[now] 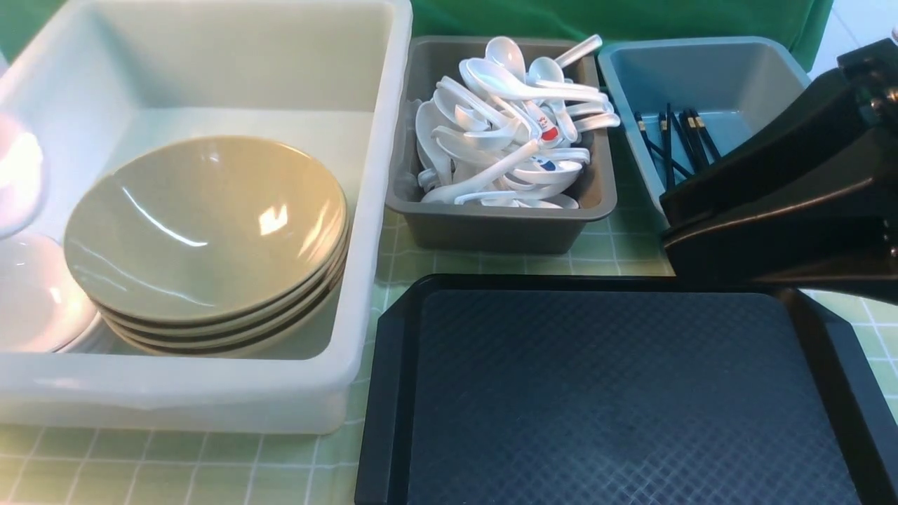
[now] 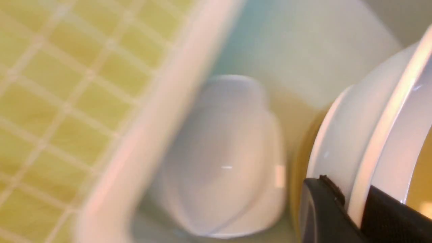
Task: On green table put chopsticks spoon bowls plates into blue grey white boxes.
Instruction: 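Place the white bowl into the white bin with the other dishes with the left gripper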
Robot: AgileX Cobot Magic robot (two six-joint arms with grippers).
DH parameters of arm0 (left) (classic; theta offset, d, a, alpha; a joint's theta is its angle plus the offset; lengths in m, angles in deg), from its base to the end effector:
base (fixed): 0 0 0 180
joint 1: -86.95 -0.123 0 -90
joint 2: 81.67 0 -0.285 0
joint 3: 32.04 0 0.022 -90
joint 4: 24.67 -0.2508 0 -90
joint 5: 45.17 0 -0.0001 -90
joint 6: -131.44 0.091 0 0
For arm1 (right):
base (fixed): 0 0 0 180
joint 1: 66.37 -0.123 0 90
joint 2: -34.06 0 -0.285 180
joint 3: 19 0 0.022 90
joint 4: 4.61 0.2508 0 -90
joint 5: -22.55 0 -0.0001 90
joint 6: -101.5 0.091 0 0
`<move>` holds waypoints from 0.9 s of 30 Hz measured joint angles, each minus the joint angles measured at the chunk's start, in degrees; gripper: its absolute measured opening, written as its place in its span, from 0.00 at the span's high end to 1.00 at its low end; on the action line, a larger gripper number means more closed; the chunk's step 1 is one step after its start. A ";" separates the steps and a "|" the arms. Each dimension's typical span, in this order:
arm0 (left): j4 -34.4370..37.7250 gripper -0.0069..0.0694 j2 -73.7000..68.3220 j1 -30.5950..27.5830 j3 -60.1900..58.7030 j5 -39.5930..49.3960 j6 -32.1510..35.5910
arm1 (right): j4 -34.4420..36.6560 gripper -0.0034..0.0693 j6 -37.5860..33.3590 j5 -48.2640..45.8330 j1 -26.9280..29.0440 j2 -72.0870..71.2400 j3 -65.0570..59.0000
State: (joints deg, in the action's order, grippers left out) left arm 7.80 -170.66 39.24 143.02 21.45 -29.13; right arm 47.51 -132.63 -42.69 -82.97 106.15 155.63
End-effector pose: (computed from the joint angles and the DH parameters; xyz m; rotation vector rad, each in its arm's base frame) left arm 0.2201 0.1753 0.3399 -0.7893 2.4107 -0.3655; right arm 0.1735 0.1198 0.4288 -1.1431 1.8138 0.8078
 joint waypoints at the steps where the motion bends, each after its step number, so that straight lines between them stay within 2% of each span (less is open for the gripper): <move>1: -1.41 0.89 -0.89 0.23 0.19 -0.06 -0.82 | 0.00 0.63 -0.03 -0.02 0.00 0.00 0.00; 10: -9.54 0.89 -10.40 6.33 0.48 -3.14 -8.19 | 0.00 0.63 -0.54 -0.26 0.00 0.21 -1.03; 16: -14.14 0.86 -12.53 7.91 0.48 -5.53 -13.39 | -0.06 0.63 -0.69 -0.33 0.00 0.28 -2.23; 19: -14.73 0.80 -12.53 8.39 0.48 -6.40 -15.00 | -0.06 0.63 -0.93 -0.33 0.00 0.28 -2.24; 24: -13.89 0.60 -12.53 8.85 0.48 -6.08 -16.19 | -0.06 0.63 -1.09 -0.27 0.00 0.28 -2.29; 26: -13.34 0.48 -12.53 8.86 0.48 -5.20 -16.32 | -0.06 0.63 -1.09 -0.27 0.00 0.28 -2.29; 27: -13.26 0.48 -12.53 8.91 0.48 -5.13 -16.32 | -0.06 0.63 -1.09 -0.27 0.00 0.28 -2.29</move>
State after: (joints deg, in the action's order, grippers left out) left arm -5.46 -183.20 48.15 143.50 16.32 -45.44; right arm 47.45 -133.73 -42.96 -82.97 106.43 153.34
